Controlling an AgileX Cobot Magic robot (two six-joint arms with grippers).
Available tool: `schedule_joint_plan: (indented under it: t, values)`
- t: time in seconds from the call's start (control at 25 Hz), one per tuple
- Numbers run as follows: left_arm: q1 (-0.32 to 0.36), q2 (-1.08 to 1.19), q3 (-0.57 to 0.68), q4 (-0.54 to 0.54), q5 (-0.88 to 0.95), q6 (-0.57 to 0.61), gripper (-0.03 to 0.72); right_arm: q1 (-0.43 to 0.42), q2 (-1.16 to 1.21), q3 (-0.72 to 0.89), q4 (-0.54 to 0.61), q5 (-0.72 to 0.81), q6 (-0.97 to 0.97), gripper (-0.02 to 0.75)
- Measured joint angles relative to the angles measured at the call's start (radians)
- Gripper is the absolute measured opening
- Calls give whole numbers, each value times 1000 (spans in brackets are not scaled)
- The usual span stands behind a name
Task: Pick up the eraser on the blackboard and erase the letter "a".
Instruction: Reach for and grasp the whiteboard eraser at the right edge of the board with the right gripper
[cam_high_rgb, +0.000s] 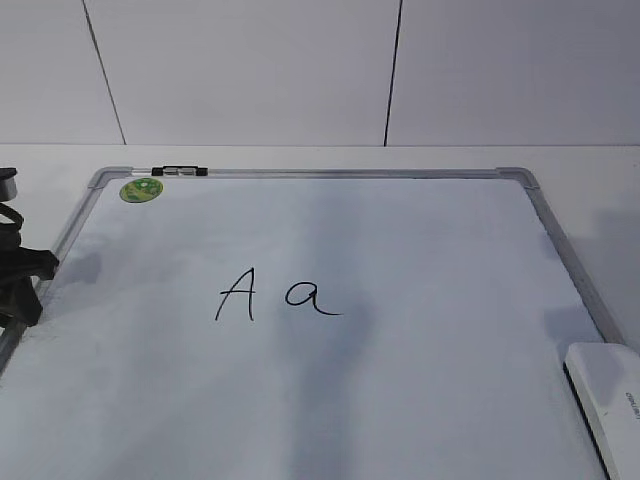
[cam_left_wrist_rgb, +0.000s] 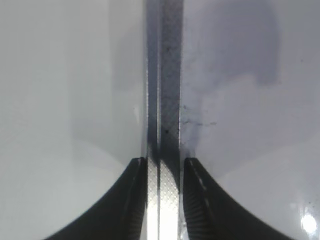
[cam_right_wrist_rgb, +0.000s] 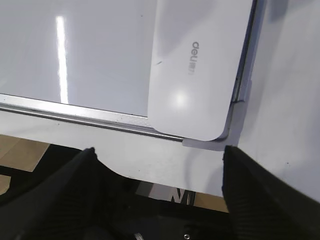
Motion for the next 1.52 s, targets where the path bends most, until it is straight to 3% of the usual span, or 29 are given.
schedule_joint_plan:
  t: [0.36, 0.6, 0.92, 1.2, 1.52]
  values:
    - [0, 0, 0, 2, 0, 0, 188, 0, 39, 0, 3, -127, 13, 592]
    - [0, 0, 0, 2, 0, 0, 188, 3, 85, 0, -72, -106, 19, 592]
    - [0, 0, 0, 4, 2, 0, 188, 147, 120, -2, -62, -89, 41, 592]
    - [0, 0, 0, 6, 2, 0, 188, 171, 121, -10, -283, -116, 256, 592]
    - [0, 0, -2, 6, 3, 0, 188, 171, 135, -10, -180, -207, 314, 592]
